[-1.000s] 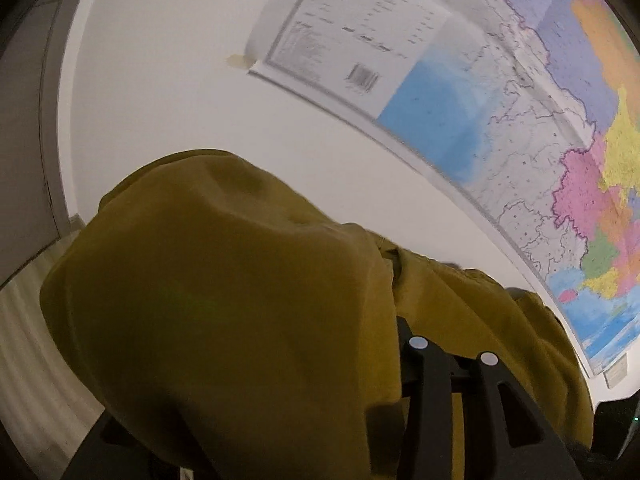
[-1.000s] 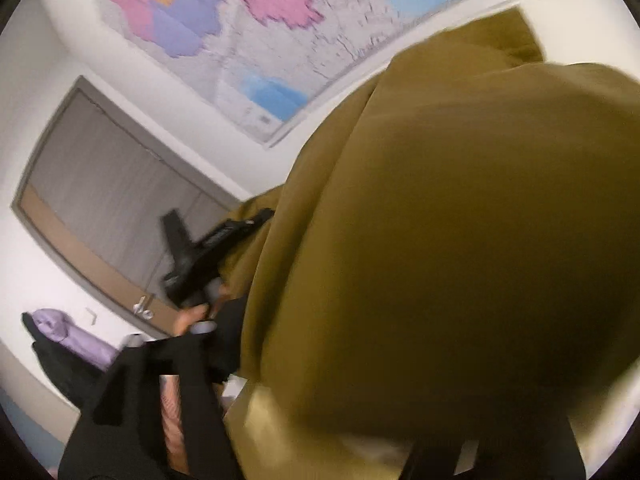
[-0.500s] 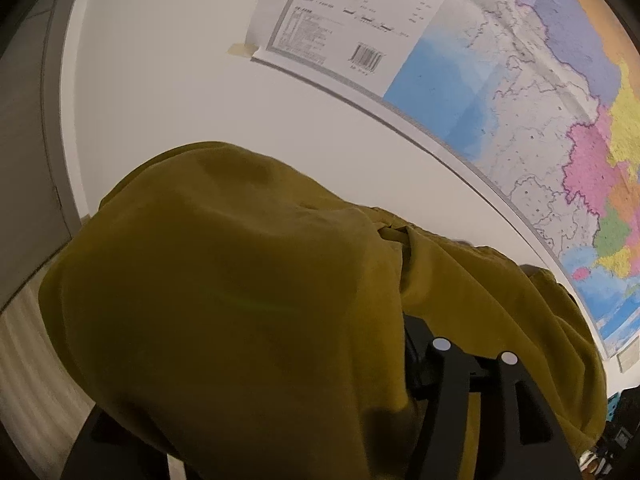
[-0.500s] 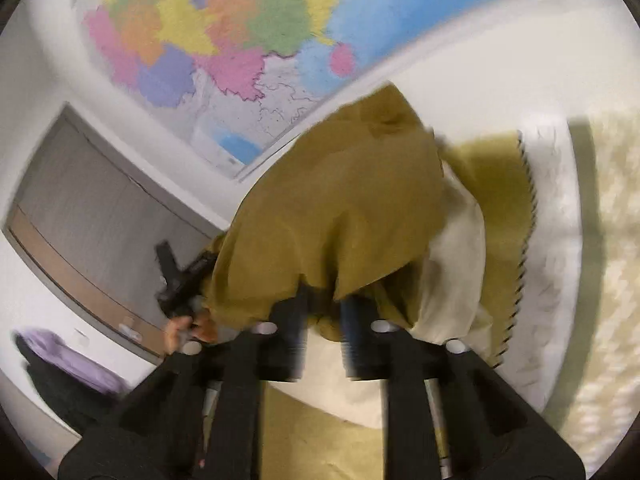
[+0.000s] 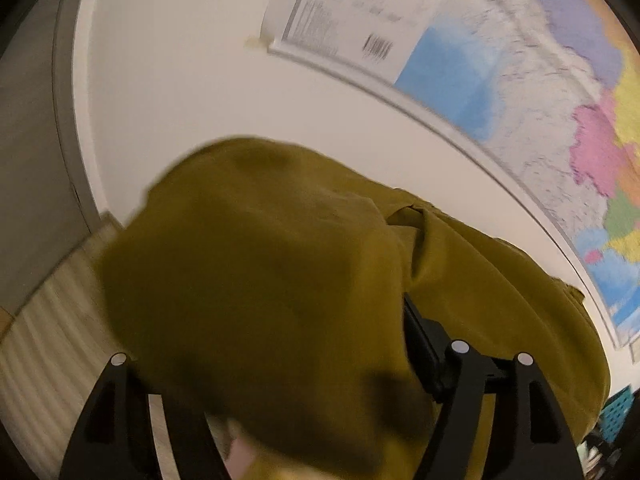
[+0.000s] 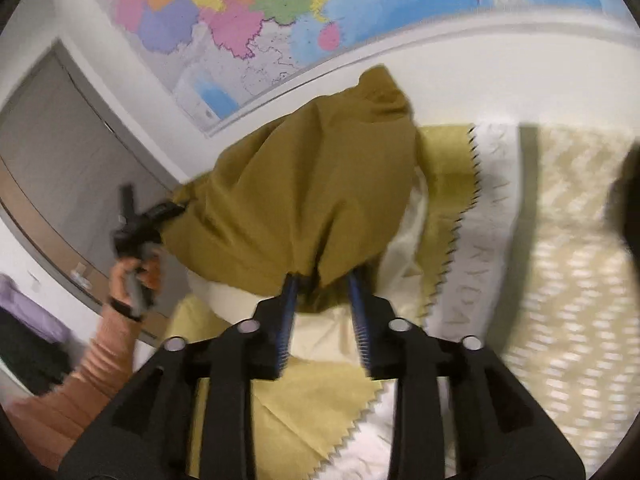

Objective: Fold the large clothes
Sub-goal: 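Lower the jacket bundle onto the cream folded clothes and open both grippers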

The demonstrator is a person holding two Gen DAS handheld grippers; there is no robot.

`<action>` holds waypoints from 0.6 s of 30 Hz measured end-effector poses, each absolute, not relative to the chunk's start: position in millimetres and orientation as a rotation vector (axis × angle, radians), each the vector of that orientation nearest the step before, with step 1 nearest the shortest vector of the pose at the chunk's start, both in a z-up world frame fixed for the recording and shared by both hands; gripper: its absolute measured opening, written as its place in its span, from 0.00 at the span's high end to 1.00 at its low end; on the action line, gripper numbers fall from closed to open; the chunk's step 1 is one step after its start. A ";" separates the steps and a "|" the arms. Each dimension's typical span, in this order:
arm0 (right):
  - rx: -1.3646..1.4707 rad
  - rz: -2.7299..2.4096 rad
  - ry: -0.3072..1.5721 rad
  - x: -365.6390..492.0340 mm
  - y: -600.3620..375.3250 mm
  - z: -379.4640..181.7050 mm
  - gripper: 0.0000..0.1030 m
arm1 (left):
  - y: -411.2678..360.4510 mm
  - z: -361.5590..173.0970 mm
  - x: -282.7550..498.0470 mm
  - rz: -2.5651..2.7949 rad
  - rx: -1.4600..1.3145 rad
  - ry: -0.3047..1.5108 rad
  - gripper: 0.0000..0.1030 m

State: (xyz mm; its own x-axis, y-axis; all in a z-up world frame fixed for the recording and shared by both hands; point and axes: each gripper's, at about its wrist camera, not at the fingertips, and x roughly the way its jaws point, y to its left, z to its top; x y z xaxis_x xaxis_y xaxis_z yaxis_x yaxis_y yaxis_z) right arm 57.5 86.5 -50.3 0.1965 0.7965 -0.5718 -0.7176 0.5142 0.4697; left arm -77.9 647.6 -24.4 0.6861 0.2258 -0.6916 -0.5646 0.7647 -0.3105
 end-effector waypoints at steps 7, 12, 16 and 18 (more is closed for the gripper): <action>0.036 1.103 0.638 29.9 82.5 17.4 0.65 | 597.3 15.7 -122.8 0.498 -0.424 0.552 0.30; -0.033 1.133 0.614 38.4 137.8 21.8 0.62 | 546.0 36.7 -117.2 0.506 -0.226 0.463 0.22; -0.083 1.092 0.682 57.8 179.8 -3.3 0.59 | 529.6 22.7 -88.8 0.406 -0.216 0.535 0.13; -0.045 1.090 0.768 71.5 186.6 -26.7 0.60 | 530.4 2.5 -75.3 0.377 -0.244 0.605 0.13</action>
State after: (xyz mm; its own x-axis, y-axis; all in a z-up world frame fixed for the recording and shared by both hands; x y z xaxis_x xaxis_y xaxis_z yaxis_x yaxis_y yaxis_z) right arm 71.5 186.6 -26.6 0.2350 0.7794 -0.5807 -0.8090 0.4880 0.3276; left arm -75.3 530.4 2.5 0.7576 0.2725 -0.5931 -0.4129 0.9038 -0.1123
